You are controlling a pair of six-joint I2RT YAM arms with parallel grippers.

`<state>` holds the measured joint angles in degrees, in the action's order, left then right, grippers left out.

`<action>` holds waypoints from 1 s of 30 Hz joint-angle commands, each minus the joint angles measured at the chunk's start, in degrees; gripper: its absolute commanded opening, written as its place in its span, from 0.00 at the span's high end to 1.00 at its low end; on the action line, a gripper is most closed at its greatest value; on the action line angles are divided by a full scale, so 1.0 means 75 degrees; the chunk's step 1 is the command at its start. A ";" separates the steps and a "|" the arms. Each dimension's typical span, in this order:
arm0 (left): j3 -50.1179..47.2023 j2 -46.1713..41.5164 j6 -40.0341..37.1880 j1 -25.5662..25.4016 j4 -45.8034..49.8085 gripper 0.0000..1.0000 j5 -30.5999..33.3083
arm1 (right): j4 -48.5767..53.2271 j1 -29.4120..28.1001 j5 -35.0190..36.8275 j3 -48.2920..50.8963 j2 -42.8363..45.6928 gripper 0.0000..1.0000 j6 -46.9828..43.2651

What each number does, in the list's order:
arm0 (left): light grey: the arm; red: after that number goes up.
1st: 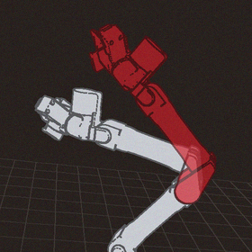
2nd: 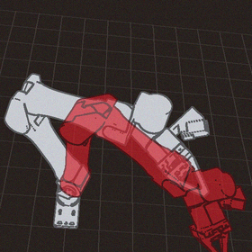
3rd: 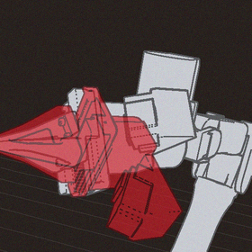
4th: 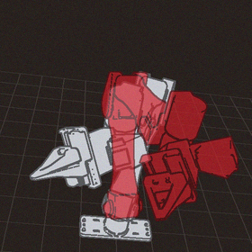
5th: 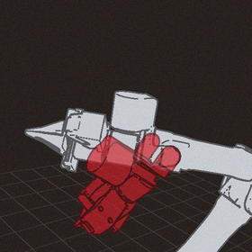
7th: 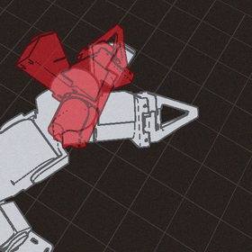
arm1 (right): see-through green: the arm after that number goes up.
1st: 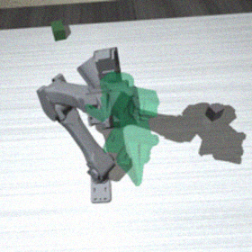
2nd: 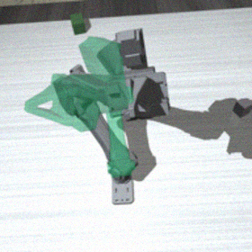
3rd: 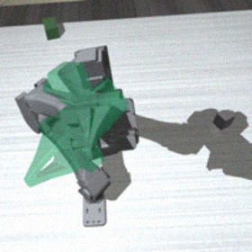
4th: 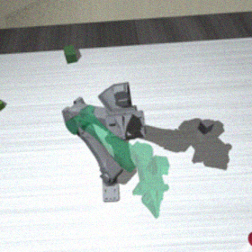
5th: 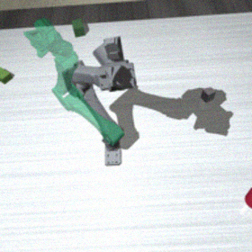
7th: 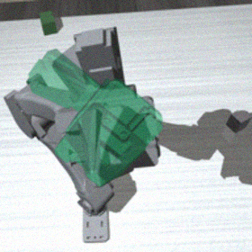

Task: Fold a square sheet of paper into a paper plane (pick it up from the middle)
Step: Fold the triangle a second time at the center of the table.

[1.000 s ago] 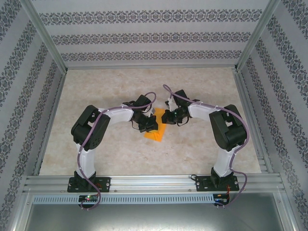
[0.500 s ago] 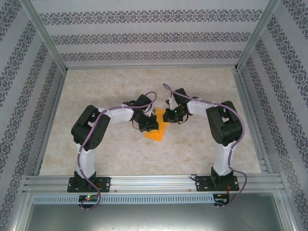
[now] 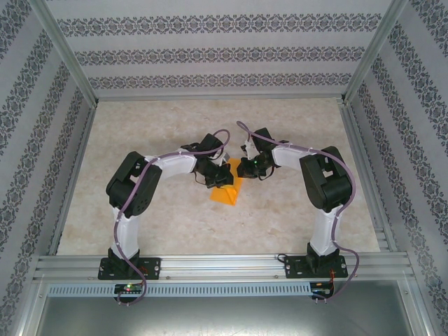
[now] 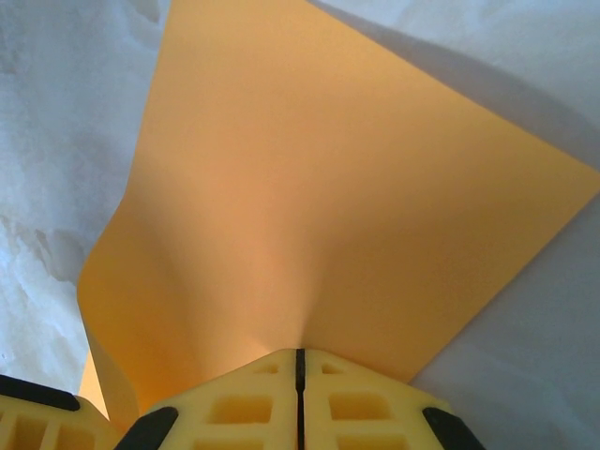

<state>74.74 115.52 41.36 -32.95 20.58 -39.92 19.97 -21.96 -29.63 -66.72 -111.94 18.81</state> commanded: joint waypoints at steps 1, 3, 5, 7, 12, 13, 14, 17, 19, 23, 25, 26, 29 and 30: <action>0.0241 0.0258 -0.0041 -0.0072 0.0245 0.93 -0.0045 | 0.0149 -0.0017 0.0060 -0.0028 -0.0239 0.92 -0.0199; 0.0271 0.0299 -0.0021 -0.0072 0.0221 0.93 -0.0032 | 0.0154 -0.0014 0.0049 -0.0022 -0.0239 0.92 -0.0209; 0.0289 0.0352 -0.0007 -0.0073 0.0198 0.93 -0.0016 | 0.0174 -0.0014 0.0052 -0.0034 -0.0237 0.92 -0.0211; 0.0289 0.0376 0.0049 -0.0075 0.0131 0.93 0.0014 | 0.0174 -0.0016 0.0025 -0.0046 -0.0256 0.92 -0.0209; 0.0334 0.0452 0.0130 -0.0072 0.0059 0.93 0.0108 | 0.0174 -0.0014 0.0001 -0.0046 -0.0293 0.93 -0.0234; 0.0335 0.0468 0.0155 -0.0072 0.0034 0.93 0.0110 | 0.0173 -0.0018 0.0003 -0.0046 -0.0298 0.92 -0.0242; 0.0347 0.0470 0.0163 -0.0072 0.0013 0.93 0.0108 | 0.0185 -0.0023 -0.0006 -0.0043 -0.0315 0.93 -0.0246; 0.0379 0.0496 0.0223 -0.0072 -0.0060 0.93 0.0098 | 0.0174 -0.0020 -0.0024 -0.0034 -0.0353 0.93 -0.0246; 0.0417 0.0508 0.0212 -0.0072 -0.0034 0.93 0.0114 | 0.0158 -0.0013 -0.0025 -0.0013 -0.0366 0.93 -0.0246; 0.0453 0.0496 0.0216 -0.0072 -0.0035 0.93 0.0114 | 0.0146 0.0009 -0.0022 0.0011 -0.0367 0.93 -0.0252; 0.0451 0.0482 0.0197 -0.0072 -0.0018 0.93 0.0134 | 0.0155 0.0018 -0.0022 0.0013 -0.0357 0.93 -0.0258; 0.0470 0.0495 0.0187 -0.0072 0.0018 0.93 0.0153 | 0.0150 0.0021 -0.0028 0.0019 -0.0356 0.93 -0.0258; 0.0500 0.0566 0.0132 -0.0081 0.0092 0.93 0.0214 | 0.0172 0.0024 -0.0022 0.0013 -0.0321 0.93 -0.0273; 0.0500 0.0581 0.0102 -0.0073 0.0118 0.93 0.0231 | 0.0184 0.0020 -0.0022 0.0011 -0.0310 0.93 -0.0269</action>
<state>77.19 118.50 42.50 -32.95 20.56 -39.29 19.86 -21.87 -30.70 -66.87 -112.29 18.00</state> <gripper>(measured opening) 0.069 0.075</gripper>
